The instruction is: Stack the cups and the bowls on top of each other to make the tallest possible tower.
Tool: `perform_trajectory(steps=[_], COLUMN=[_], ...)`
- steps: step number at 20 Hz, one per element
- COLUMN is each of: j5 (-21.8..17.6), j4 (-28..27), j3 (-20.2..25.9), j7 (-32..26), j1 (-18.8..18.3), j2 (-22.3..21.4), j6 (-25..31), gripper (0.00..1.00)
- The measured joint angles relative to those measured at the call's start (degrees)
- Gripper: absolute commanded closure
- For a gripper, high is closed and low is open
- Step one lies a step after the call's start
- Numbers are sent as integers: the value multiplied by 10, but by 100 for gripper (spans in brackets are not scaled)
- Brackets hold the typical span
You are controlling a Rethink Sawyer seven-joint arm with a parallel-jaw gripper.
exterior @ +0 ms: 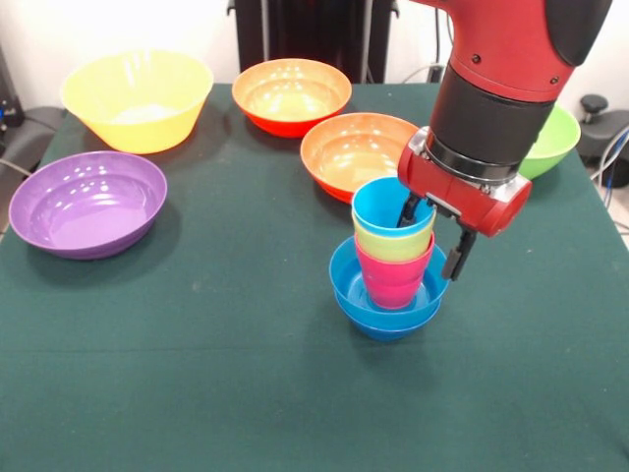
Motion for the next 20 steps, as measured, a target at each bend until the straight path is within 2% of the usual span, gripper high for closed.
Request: perform_trajectory(steps=[20], j5=[0], j4=[-2], j3=[-21], j7=[0], j1=[-4], j2=[-11], j6=[17], gripper=[0])
